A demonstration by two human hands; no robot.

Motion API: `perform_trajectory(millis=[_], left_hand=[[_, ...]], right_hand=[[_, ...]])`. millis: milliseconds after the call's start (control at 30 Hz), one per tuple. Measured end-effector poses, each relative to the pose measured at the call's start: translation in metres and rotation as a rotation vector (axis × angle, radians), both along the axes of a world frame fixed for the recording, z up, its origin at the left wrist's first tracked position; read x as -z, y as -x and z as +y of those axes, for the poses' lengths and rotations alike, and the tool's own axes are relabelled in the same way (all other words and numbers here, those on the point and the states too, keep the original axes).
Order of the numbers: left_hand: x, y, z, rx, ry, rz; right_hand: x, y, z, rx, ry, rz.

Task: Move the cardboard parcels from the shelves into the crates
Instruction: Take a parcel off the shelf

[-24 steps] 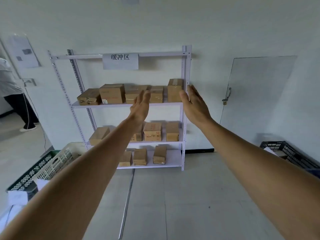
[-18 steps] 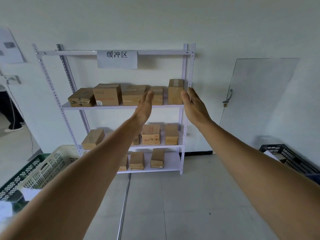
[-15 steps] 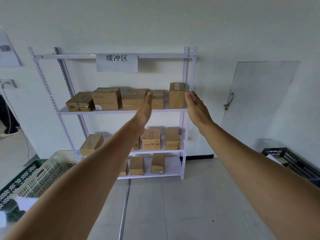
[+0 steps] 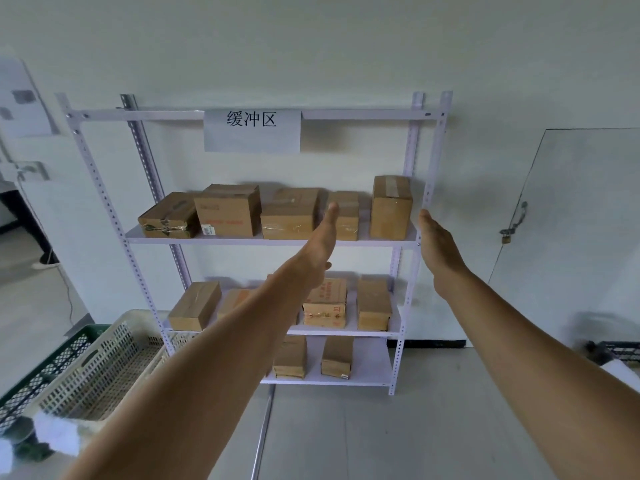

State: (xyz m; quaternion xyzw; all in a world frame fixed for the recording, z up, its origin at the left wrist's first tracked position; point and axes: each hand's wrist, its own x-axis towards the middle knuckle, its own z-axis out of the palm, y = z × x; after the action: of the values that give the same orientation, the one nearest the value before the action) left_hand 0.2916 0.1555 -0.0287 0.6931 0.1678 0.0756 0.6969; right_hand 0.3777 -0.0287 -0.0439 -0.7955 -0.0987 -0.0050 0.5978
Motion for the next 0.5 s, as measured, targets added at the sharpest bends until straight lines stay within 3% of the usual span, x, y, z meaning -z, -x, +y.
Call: perform_trajectory(millis=[500], left_hand=[[0.037,-0.272,0.043,-0.062,0.038,0.063]], right_hand=[[0.029,-0.277,0.037,-0.085,0.073,0.044]])
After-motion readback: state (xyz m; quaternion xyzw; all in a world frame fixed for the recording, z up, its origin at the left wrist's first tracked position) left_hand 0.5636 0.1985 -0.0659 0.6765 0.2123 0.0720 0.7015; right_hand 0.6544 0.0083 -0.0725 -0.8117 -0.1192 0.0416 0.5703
